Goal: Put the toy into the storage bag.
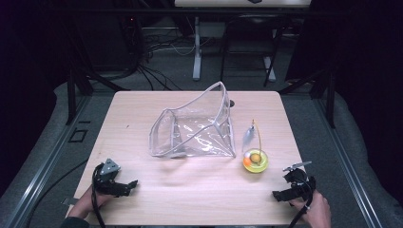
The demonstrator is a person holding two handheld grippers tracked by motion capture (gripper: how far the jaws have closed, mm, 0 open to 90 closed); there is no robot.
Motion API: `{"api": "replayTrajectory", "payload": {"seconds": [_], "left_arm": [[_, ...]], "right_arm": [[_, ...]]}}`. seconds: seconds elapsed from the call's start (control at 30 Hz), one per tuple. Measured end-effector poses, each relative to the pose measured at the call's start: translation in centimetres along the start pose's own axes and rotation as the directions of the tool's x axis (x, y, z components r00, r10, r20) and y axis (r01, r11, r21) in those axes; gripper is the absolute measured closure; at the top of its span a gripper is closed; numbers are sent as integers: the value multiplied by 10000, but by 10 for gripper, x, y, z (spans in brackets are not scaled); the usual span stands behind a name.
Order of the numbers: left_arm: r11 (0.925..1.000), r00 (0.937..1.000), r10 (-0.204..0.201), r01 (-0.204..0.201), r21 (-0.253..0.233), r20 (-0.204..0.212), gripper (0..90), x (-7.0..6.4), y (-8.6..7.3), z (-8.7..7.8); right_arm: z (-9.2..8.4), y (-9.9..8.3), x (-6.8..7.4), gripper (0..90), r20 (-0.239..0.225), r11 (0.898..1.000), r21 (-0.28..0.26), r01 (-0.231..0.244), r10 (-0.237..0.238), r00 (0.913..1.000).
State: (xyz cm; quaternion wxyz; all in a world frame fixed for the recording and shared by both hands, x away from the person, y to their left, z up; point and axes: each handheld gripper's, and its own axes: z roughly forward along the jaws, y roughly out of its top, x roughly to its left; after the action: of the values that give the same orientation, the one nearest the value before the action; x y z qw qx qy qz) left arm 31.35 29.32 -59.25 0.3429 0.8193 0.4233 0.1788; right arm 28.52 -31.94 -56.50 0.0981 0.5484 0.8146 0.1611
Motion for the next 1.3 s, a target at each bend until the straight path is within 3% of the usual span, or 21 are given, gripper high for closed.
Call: {"api": "replayTrajectory", "payload": {"seconds": [0.27, 0.43, 0.57, 0.73, 0.8, 1.03, 1.1, 1.13, 1.27, 1.3], "left_arm": [[10000, 10000, 4, -4, 3, 0, 3, 0, 0, 0], [10000, 10000, 15, -15, 7, 1, 3, 0, 0, 0], [10000, 10000, 41, -41, 11, 8, 3, 0, 0, 0], [10000, 10000, 61, -61, 15, 6, 3, 0, 0, 0], [10000, 10000, 41, -41, 10, 10, 3, 0, 0, 0], [10000, 10000, -4, 4, 11, 20, 2, 0, 0, 0], [10000, 10000, 8, -8, 4, 2, 3, 0, 0, 0], [10000, 10000, 53, -53, 11, -1, 3, 0, 0, 0], [10000, 10000, 8, -8, -16, -23, 3, 0, 0, 0], [10000, 10000, -40, 40, -28, -30, 3, 0, 0, 0]], "right_arm": [[-2, 1, -1, 0, 218, 9996, 189, 207, -211, 9995], [0, 0, 0, 0, 36, 9998, -28, 183, -183, 9998], [-2, 3, -1, 0, 209, 9988, 330, 367, -374, 9991], [-2, 7, -3, 14, -120, 9971, 628, 439, -432, 9990], [-7, 7, -7, 24, -808, 9995, 306, 78, -53, 9967], [-24, 9, -11, 43, -883, 9999, -28, -118, 115, 9960], [-28, 11, -10, 61, -869, 9999, 136, 105, -92, 9962], [-29, 12, -8, 61, -966, 10000, 44, 25, -21, 9953], [-38, 20, 1, 105, -947, 9990, -76, 431, -436, 9945], [-41, 24, 3, 132, -902, 9979, 125, 629, -615, 9940]]}}
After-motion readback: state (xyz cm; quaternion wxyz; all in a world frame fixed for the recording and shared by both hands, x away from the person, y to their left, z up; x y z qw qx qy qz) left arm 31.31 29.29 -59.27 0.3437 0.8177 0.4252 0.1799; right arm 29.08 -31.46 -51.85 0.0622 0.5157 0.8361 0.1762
